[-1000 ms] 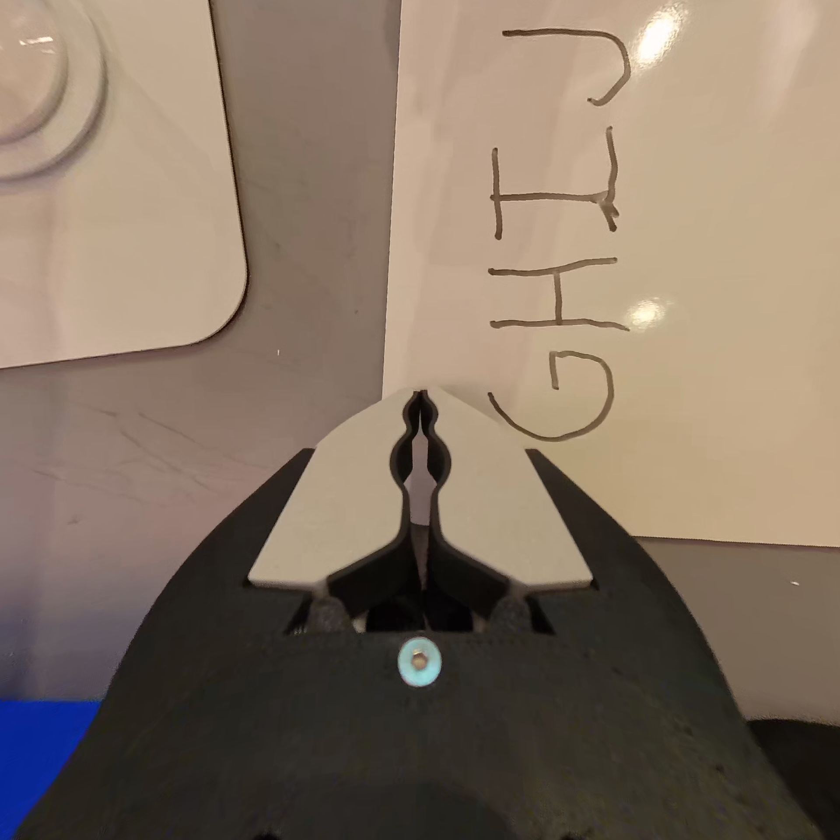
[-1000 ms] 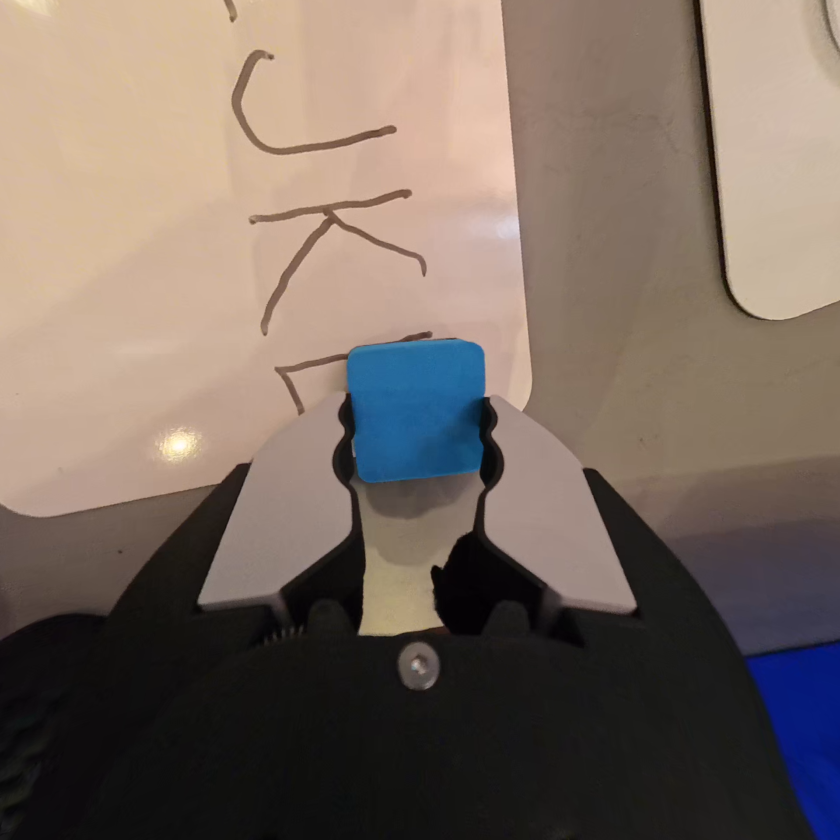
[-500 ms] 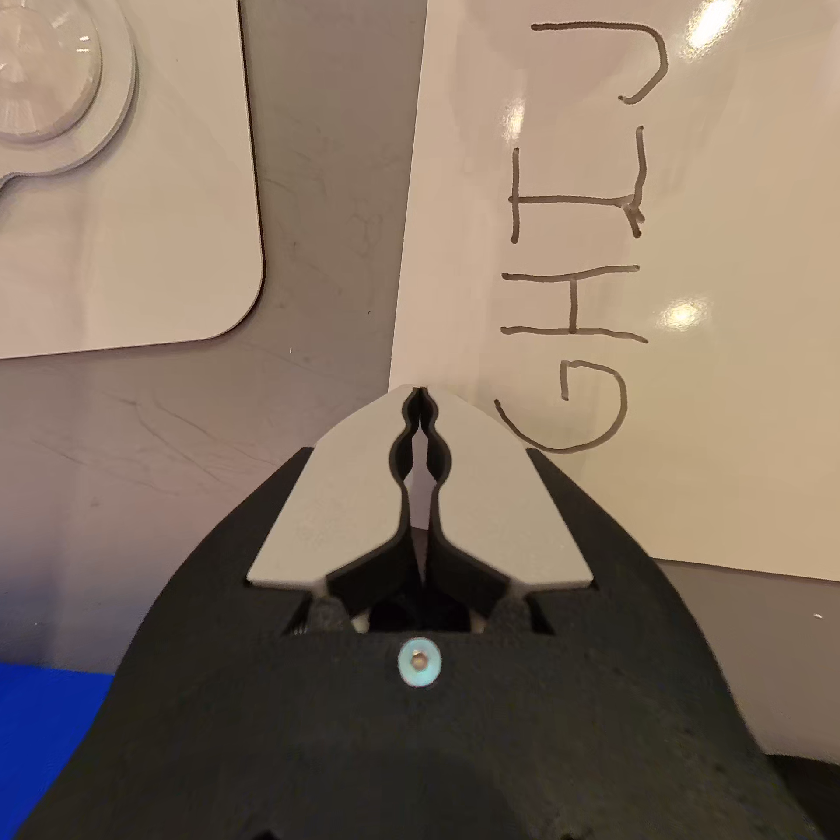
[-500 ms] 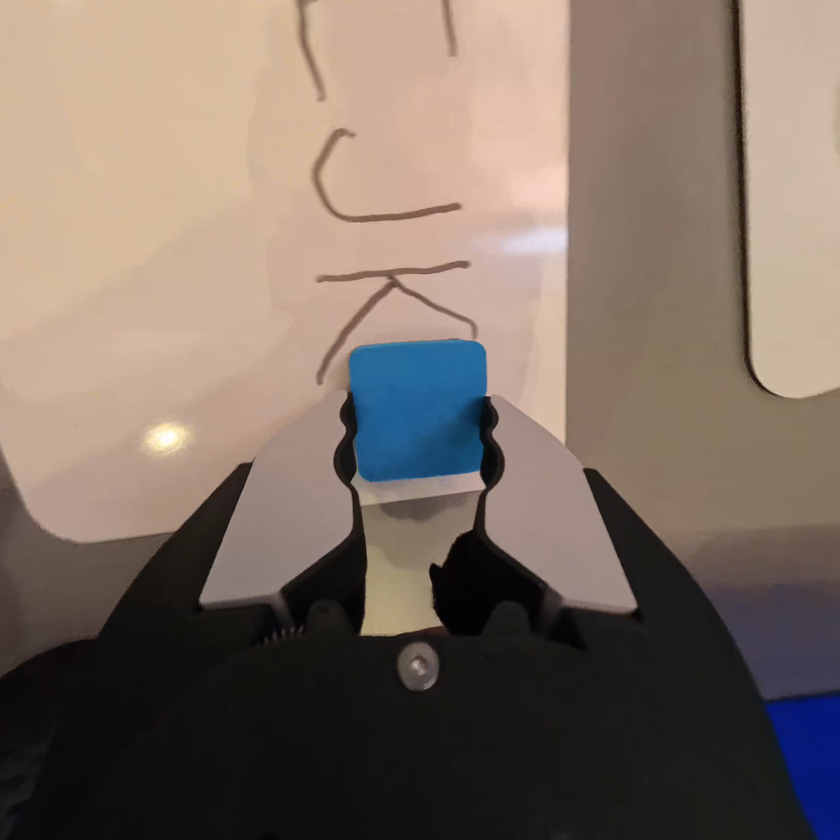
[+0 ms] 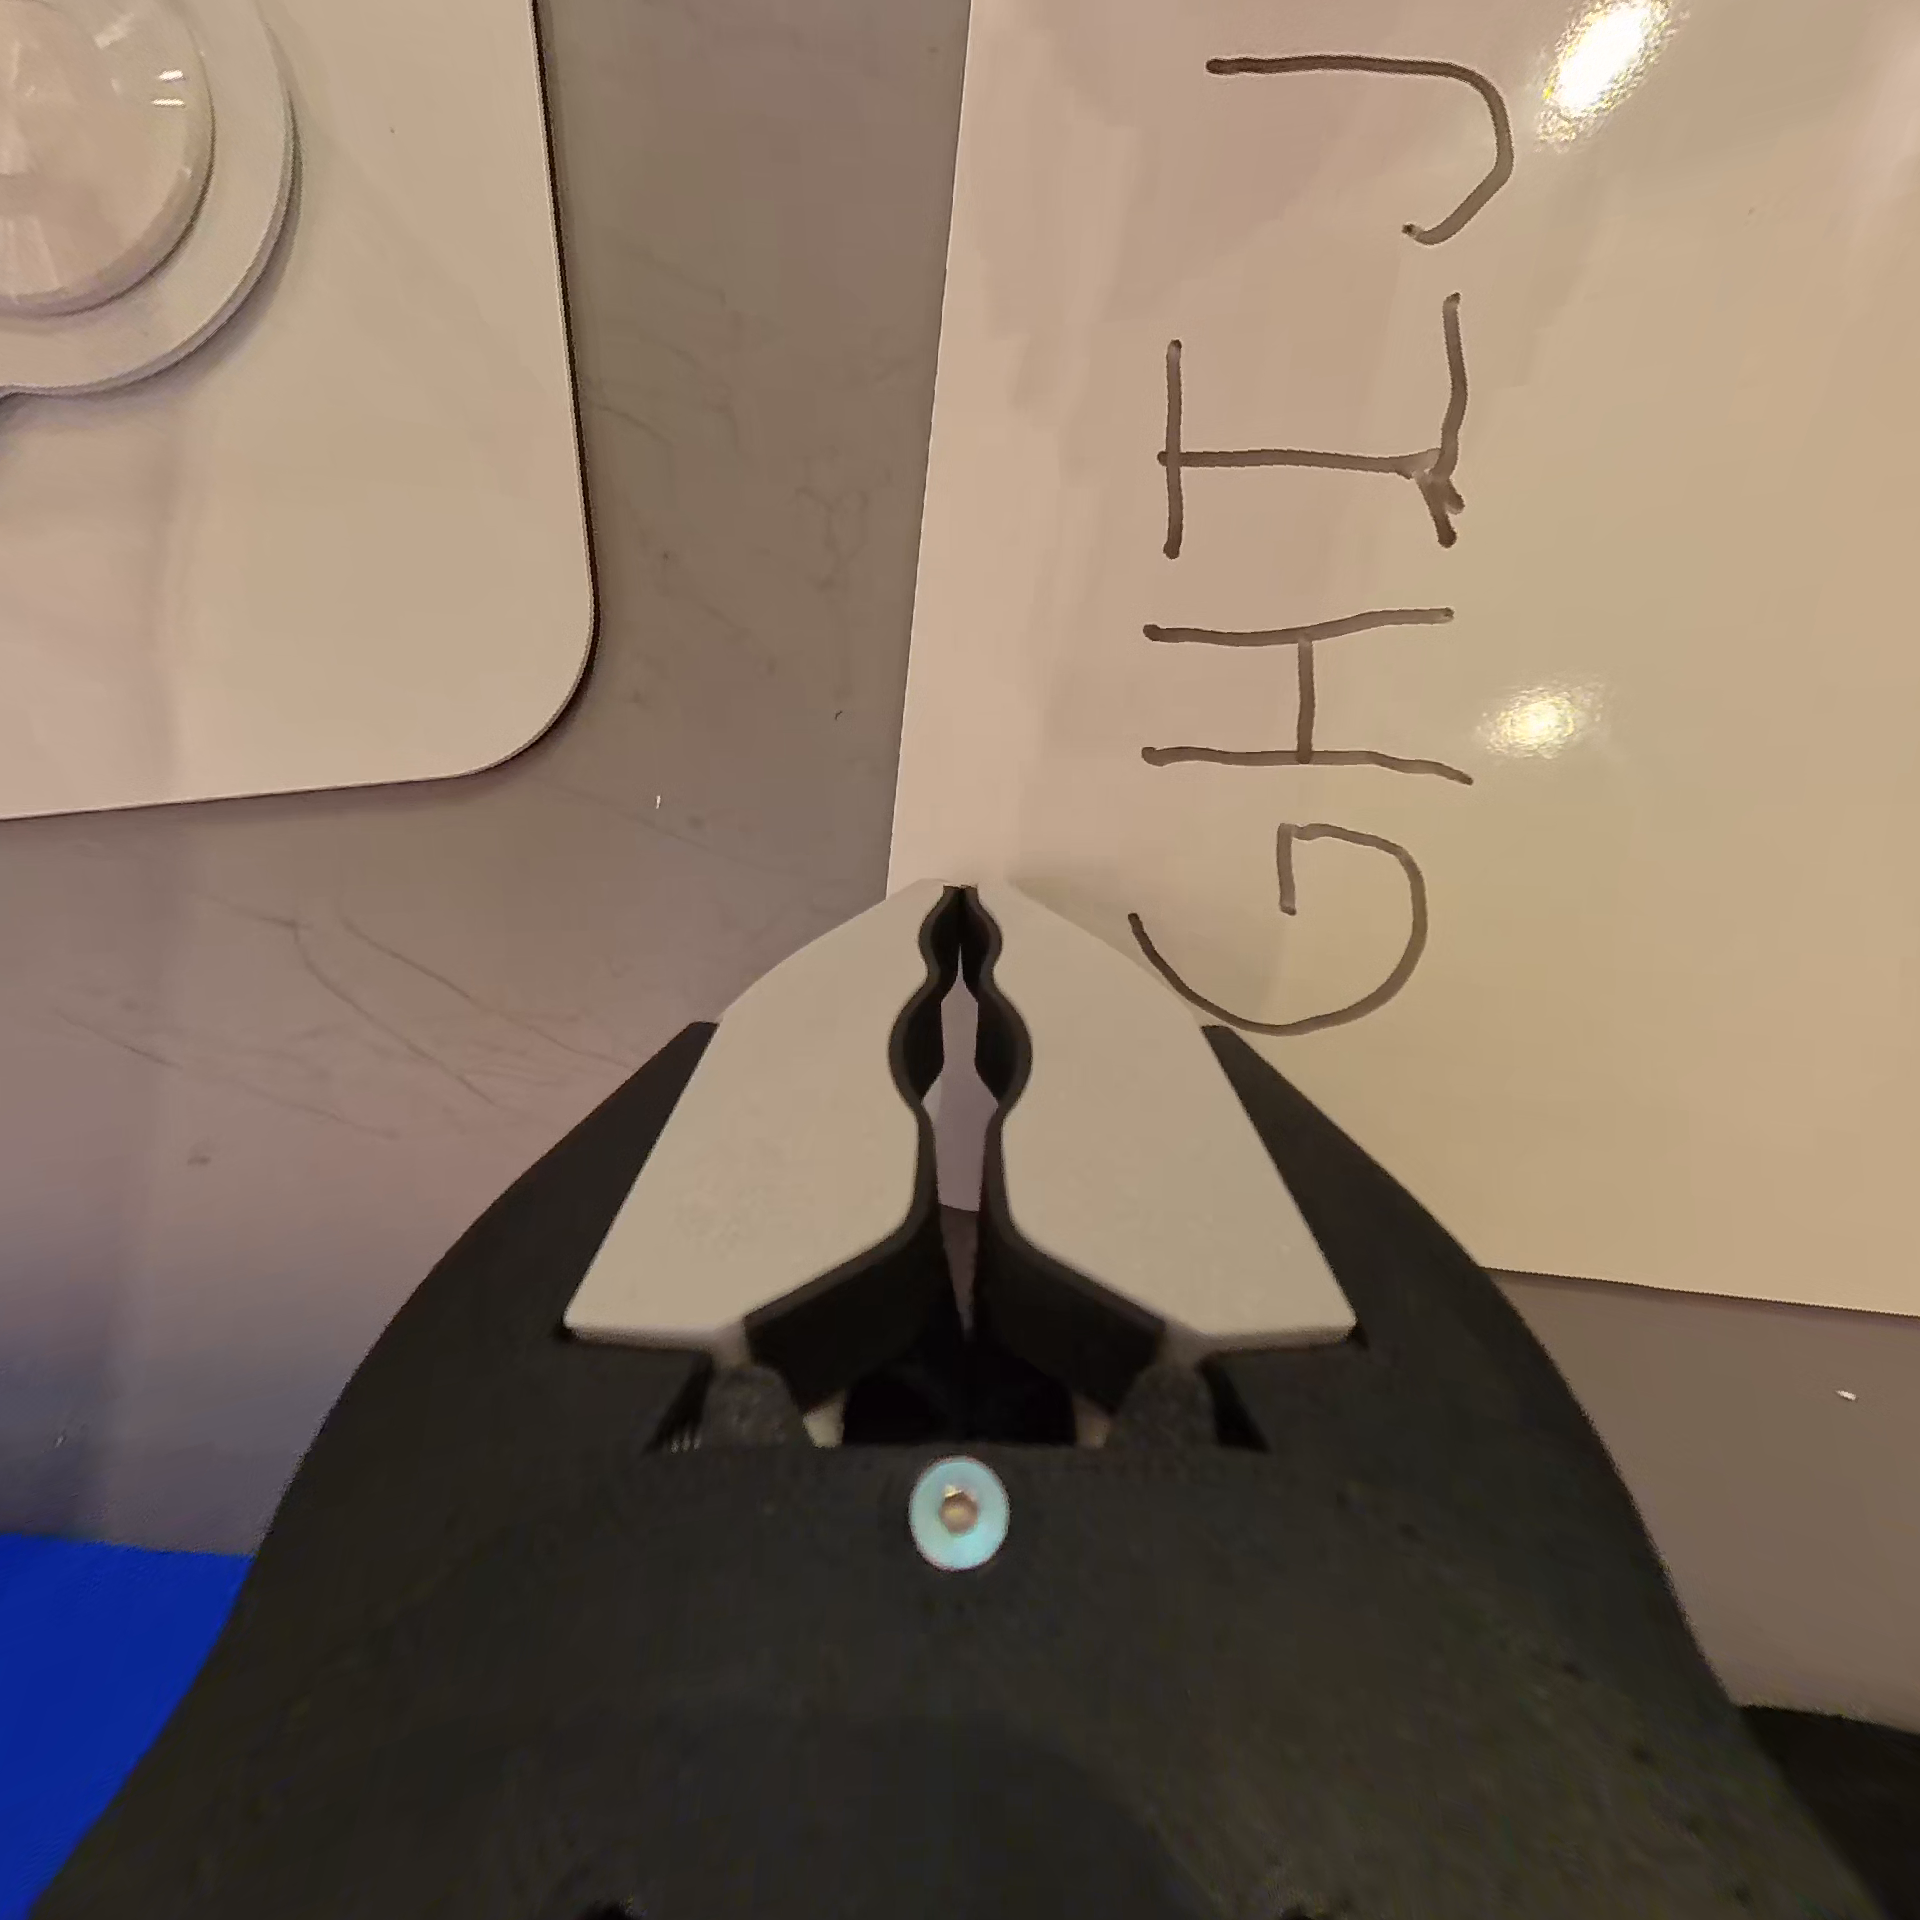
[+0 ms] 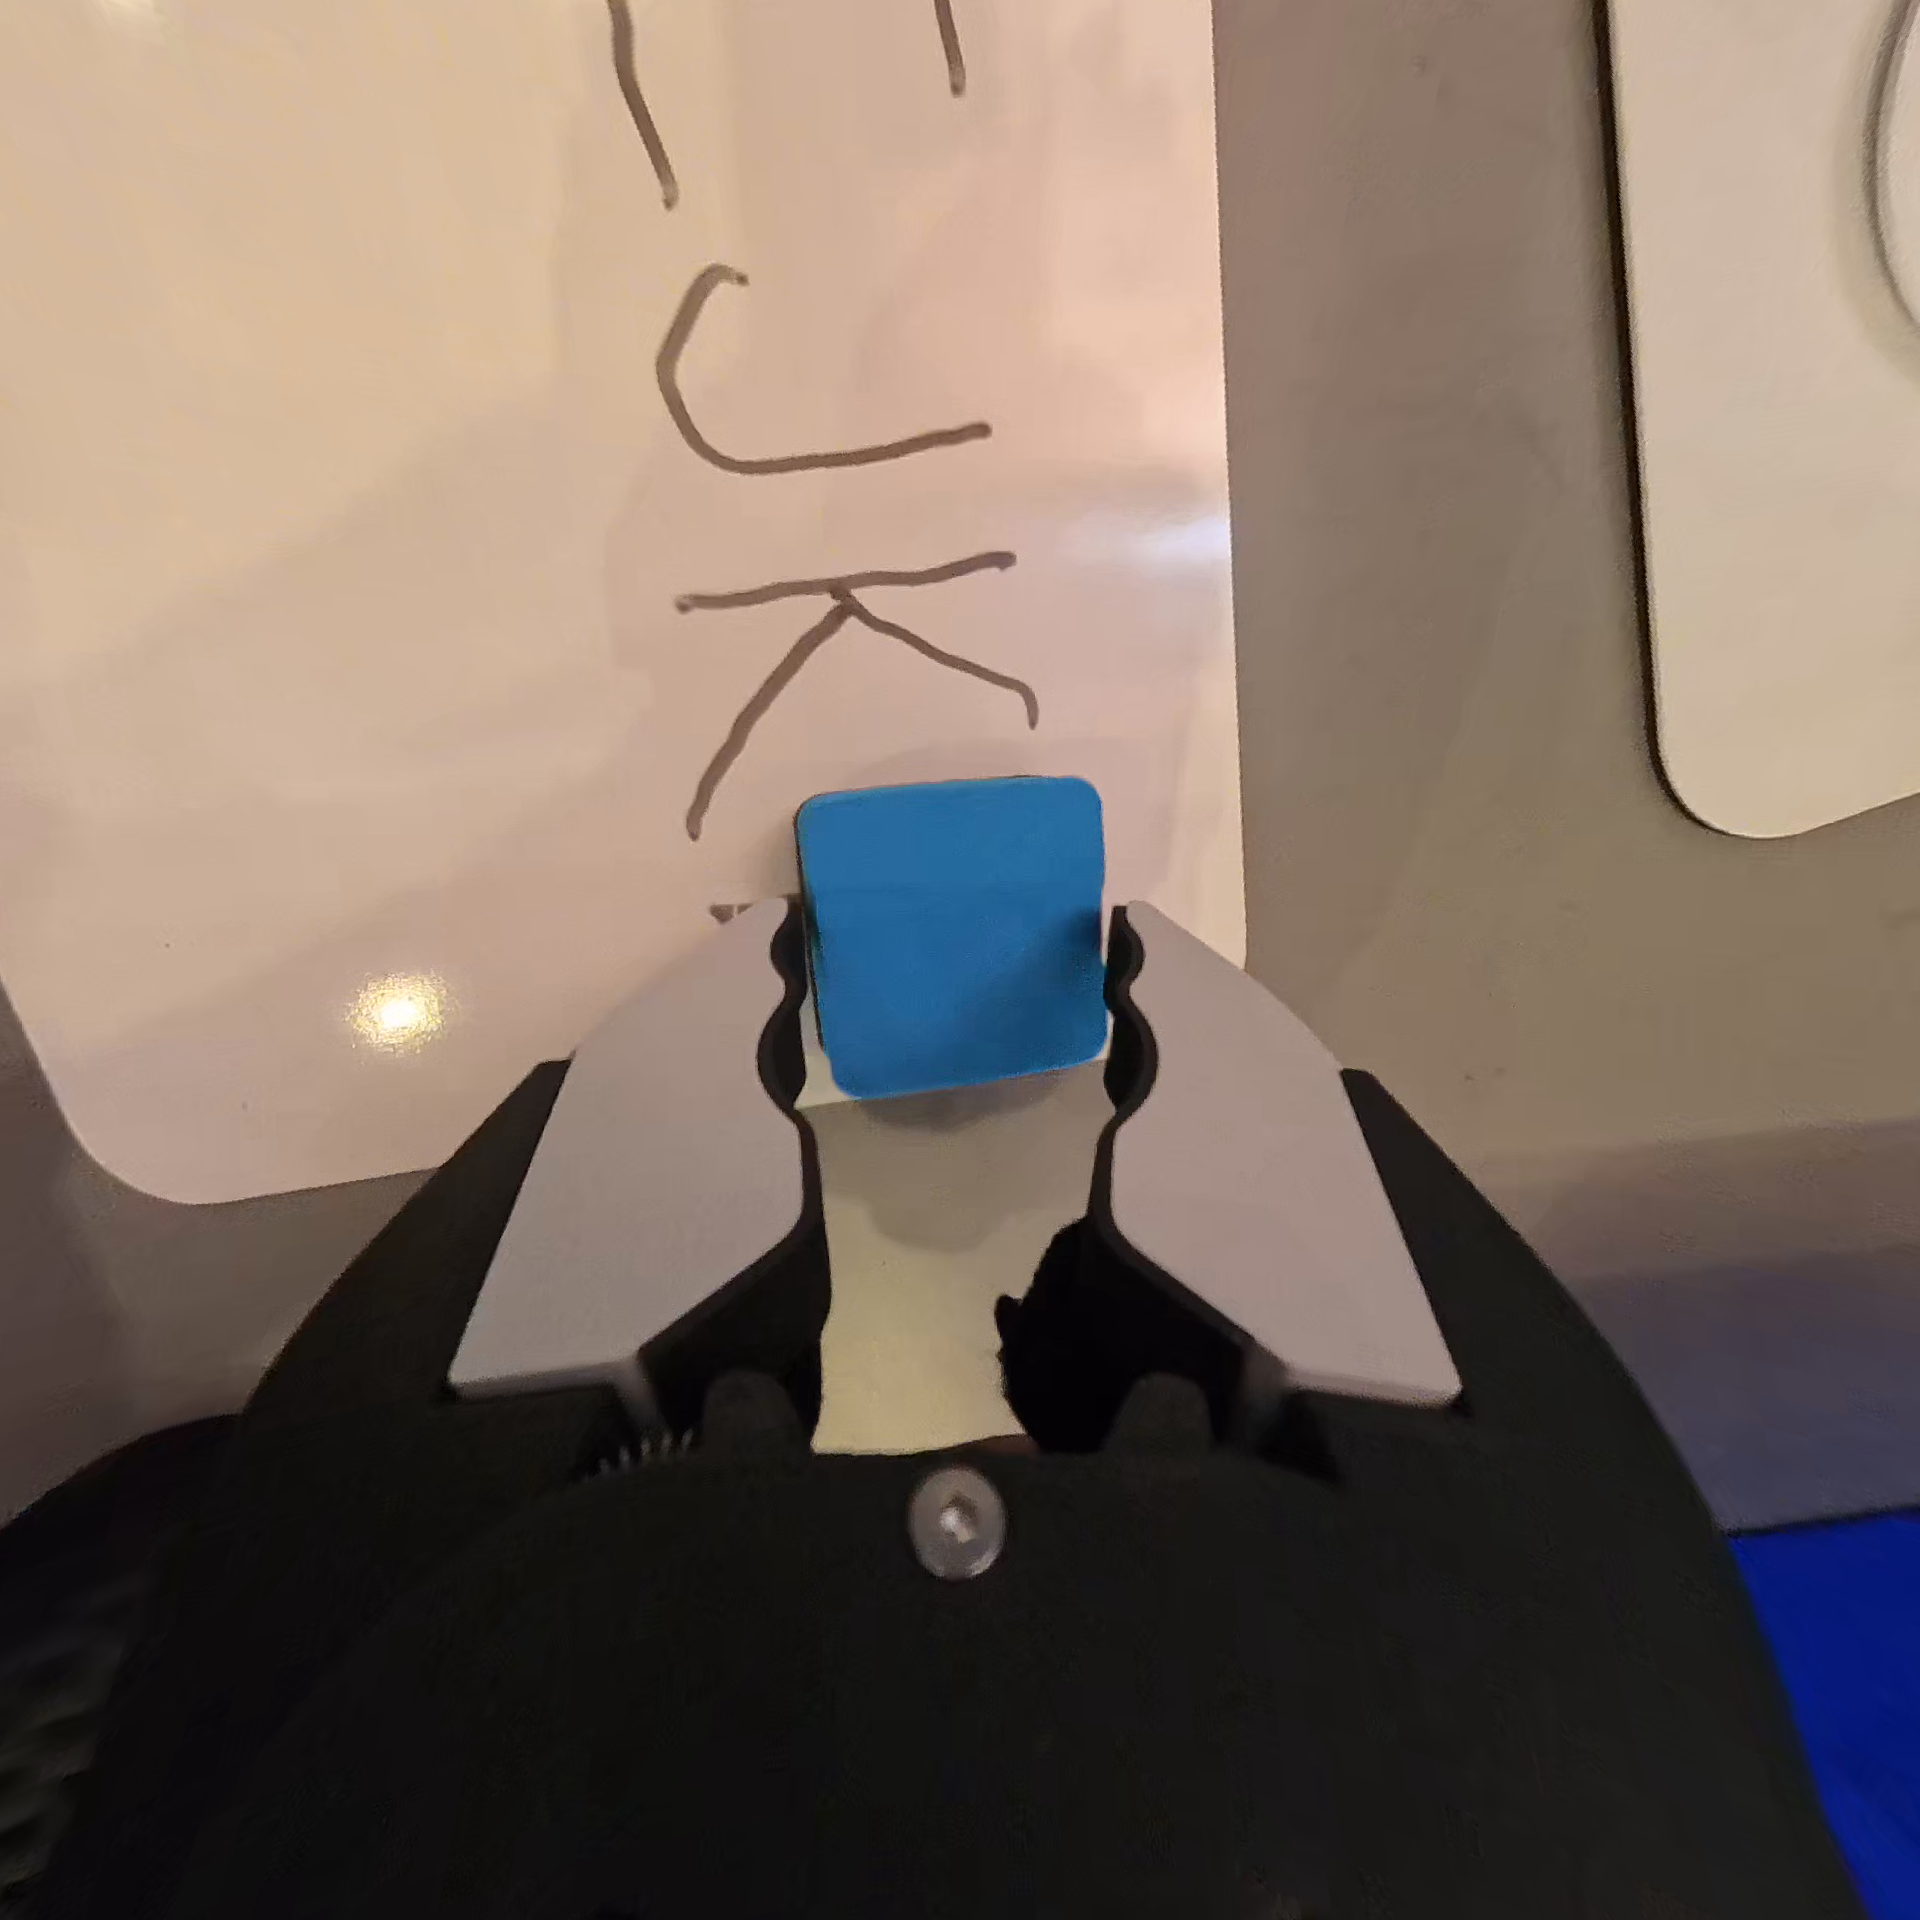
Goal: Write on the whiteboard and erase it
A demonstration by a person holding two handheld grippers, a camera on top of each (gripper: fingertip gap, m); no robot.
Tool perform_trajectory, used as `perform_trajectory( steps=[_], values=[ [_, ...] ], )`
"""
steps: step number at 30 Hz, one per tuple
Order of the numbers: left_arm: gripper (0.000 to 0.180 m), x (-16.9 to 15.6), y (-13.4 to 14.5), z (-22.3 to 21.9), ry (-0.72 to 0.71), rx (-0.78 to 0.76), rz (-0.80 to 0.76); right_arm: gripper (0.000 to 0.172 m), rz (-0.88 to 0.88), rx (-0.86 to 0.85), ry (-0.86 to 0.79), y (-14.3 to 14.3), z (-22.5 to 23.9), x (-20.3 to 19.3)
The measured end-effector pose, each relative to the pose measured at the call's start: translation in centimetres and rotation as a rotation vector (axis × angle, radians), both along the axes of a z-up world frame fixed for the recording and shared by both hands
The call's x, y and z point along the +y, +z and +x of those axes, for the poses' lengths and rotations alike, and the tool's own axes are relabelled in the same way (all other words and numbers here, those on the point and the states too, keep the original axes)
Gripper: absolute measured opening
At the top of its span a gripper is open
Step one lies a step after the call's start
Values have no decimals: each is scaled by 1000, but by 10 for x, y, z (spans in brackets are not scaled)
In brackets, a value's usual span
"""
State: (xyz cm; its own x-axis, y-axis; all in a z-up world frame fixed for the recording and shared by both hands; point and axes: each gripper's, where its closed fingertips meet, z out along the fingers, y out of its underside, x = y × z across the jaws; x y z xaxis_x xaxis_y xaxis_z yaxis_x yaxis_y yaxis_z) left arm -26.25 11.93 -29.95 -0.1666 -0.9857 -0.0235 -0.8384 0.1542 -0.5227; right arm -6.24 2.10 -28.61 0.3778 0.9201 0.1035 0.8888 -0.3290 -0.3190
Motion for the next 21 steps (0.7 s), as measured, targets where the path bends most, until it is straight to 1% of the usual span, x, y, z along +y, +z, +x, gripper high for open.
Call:
perform_trajectory(
  steps=[1,3,4,5,6,7,11,14,16,17,19,21],
  values=[
    [1,0,0,0,0,0,-1,58,-5,-2,7,0,-1,-2],
    [1,-1,0,0,-4,1,-4,67,-13,5,-3,-1,-1,-3],
    [1,-2,0,0,-6,0,-8,65,-16,-8,-7,-3,2,-3],
    [1,-3,0,1,-7,0,-7,56,-10,-16,-4,-5,3,-2],
    [1,-3,0,1,-8,1,-7,55,-5,1,-3,-5,1,0],
    [1,-3,0,1,-8,0,-9,54,-2,15,-2,-5,-2,1],
    [1,-3,0,1,-6,-2,-9,53,4,-23,6,-6,4,2],
    [1,-3,0,1,-6,1,-6,52,7,28,-8,-6,-5,10],
    [1,-3,0,1,-5,3,5,52,-10,11,52,-6,-13,0],
    [1,-3,0,1,-3,3,6,52,-24,-12,72,-6,-10,-7],
    [1,-3,0,0,0,2,2,52,-27,-34,35,-6,6,-9],
    [1,-3,0,1,-2,5,2,52,-15,-15,-3,-7,6,-1]
  ],
)
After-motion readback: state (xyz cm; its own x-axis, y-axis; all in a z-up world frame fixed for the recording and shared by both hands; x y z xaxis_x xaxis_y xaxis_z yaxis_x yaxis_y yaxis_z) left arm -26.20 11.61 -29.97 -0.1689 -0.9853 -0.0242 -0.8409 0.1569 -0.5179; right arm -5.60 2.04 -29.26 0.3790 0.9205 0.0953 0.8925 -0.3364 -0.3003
